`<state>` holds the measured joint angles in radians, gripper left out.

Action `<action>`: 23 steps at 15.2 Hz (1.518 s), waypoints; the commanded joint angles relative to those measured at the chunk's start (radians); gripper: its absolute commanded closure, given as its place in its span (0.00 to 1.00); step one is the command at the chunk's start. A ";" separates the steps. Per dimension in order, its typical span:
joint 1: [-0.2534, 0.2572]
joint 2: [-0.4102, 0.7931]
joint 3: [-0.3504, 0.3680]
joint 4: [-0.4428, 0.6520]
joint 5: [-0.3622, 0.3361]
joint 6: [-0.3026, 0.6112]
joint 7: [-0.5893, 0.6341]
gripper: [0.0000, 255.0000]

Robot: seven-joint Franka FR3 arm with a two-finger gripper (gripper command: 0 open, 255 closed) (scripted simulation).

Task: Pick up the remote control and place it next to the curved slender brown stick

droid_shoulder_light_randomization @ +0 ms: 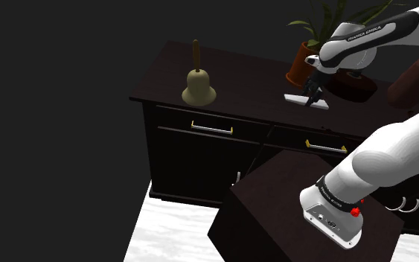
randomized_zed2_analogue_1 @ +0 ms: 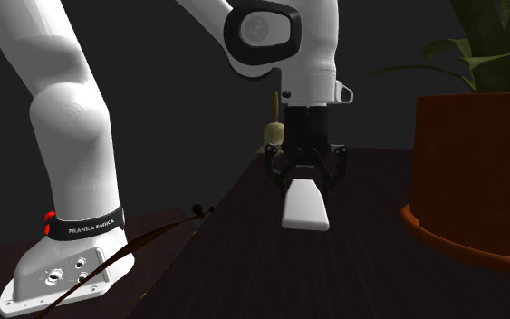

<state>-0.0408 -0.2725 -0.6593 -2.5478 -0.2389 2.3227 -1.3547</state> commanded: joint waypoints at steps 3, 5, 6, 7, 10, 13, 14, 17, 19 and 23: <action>0.005 0.016 -0.005 -0.004 0.008 0.020 -0.005 1.00; 0.005 0.016 -0.005 -0.004 0.008 0.020 -0.005 1.00; 0.005 0.016 -0.005 -0.004 0.008 0.020 -0.005 1.00; 0.005 0.016 -0.005 -0.004 0.008 0.020 -0.005 1.00; 0.005 0.016 -0.005 -0.005 0.008 0.020 -0.004 0.00; 0.005 0.016 -0.005 -0.004 0.008 0.020 -0.005 0.00; -0.001 -0.013 0.006 0.010 -0.004 -0.021 0.006 0.00; -0.012 -0.081 0.037 0.057 -0.022 -0.133 0.025 0.00; -0.013 -0.081 0.037 0.057 -0.022 -0.133 0.025 0.00; -0.013 -0.081 0.037 0.057 -0.022 -0.132 0.025 0.00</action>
<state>-0.0534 -0.3530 -0.6223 -2.4907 -0.2607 2.1910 -1.3299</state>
